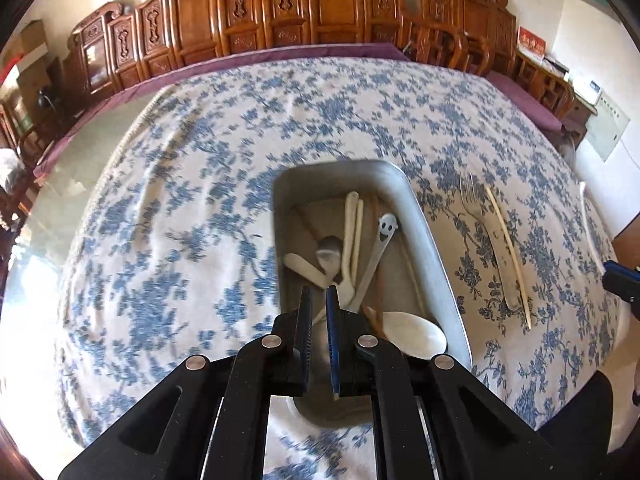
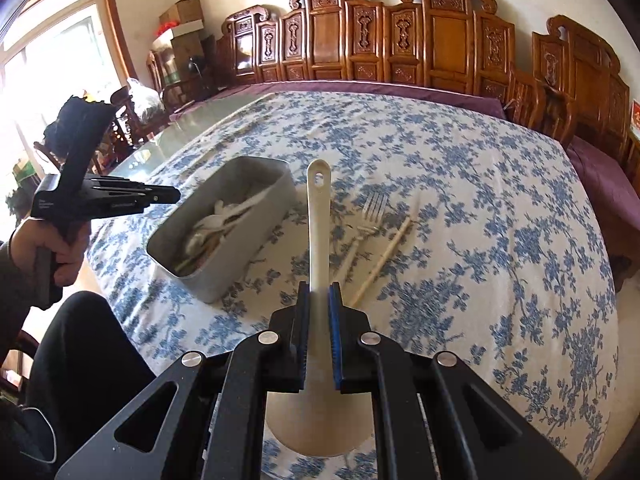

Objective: Organize utensils
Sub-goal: 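Carry the steel spoon into the grey tray and open the left tool, then carry the white spoon over the grey tray and open the right tool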

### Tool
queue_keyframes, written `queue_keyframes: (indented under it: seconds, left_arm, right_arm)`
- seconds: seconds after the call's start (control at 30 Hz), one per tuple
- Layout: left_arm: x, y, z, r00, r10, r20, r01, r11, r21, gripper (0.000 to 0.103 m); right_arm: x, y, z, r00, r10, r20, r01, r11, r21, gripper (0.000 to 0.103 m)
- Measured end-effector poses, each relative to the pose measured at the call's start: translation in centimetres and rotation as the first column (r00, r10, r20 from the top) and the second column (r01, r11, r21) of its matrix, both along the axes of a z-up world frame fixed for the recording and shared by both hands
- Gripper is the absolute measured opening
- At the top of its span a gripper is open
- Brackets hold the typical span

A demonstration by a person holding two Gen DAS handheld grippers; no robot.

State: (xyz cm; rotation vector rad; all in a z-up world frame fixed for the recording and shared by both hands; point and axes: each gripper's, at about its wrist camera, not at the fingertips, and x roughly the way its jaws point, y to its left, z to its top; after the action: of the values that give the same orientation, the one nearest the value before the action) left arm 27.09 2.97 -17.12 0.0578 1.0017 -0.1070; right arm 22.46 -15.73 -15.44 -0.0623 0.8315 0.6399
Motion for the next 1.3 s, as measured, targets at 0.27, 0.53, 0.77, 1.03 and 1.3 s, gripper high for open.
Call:
queue_keyframes:
  seconds: [0.27,0.53,0.77,1.03,1.3]
  left_arm:
    - [-1.9,2.3,2.7,0.999,-0.008,0.050,0.008,1.000,-0.017,0.006]
    - [-3.5,4.2,4.4,0.995,-0.006,0.101,0.010,0.999,-0.039,0.020]
    - [-4.5,6.2,5.0,0.993,0.009,0.121,-0.003,0.998,-0.057,0.021]
    - [-4.9,8.3,4.3,0.992,0.030,0.121,-0.022,0.998,-0.065,0.036]
    - [-4.9,9.6,2.0,0.995,0.051,0.087,-0.046,0.997,-0.057,0.058]
  right_arm:
    - [0.2,4.9,1.8,0.999,0.042,0.015,-0.042,0.999,0.005,0.011]
    - [1.8,10.4,2.3,0.998,0.069,-0.015,-0.069,0.998,0.014,0.011]
    - [3.3,15.0,2.2,0.995,0.087,-0.040,-0.087,0.996,0.004,0.011]
    - [5.1,18.6,0.9,0.993,0.085,-0.082,-0.086,0.996,-0.013,0.011]
    - [6.9,21.0,-1.2,0.988,0.068,-0.142,-0.073,0.997,-0.033,0.011]
